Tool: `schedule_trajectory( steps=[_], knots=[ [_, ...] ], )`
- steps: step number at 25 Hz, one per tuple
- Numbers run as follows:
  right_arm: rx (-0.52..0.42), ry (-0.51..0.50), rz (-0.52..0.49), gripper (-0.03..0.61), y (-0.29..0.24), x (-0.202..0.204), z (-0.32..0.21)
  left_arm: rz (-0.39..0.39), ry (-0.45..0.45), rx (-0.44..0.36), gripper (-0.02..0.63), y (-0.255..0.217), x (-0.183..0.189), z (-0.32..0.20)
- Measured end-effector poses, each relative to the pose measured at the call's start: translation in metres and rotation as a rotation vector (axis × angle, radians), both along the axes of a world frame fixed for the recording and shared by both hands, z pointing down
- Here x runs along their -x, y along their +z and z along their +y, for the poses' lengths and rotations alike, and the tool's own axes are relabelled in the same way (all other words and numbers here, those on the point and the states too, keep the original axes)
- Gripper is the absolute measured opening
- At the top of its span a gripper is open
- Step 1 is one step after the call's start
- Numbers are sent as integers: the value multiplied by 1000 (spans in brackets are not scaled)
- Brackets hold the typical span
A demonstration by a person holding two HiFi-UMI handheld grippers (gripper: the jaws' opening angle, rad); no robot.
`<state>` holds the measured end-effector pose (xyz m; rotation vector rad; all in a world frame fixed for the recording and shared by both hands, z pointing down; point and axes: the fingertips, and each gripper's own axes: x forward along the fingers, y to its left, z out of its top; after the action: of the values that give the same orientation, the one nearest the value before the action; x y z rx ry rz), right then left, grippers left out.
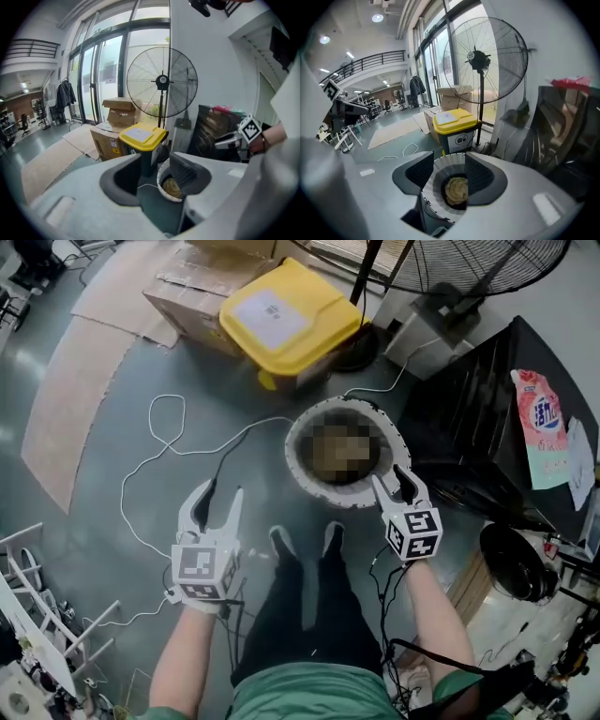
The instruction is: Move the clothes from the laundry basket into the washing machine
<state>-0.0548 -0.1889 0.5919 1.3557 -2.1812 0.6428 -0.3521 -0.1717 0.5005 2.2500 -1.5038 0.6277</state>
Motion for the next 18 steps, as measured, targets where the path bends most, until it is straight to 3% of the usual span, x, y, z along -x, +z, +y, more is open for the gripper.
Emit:
schedule_trajectory(
  steps=[7, 13, 18],
  knots=[
    [105, -77, 2, 246, 105, -3, -28, -39, -30, 50, 190, 82, -20, -14],
    [208, -214, 59, 318, 205, 1, -42, -77, -63, 89, 199, 157, -11, -35],
    [275, -246, 77, 362, 290, 2, -66, -98, -62, 105, 206, 218, -4, -48]
  ],
)
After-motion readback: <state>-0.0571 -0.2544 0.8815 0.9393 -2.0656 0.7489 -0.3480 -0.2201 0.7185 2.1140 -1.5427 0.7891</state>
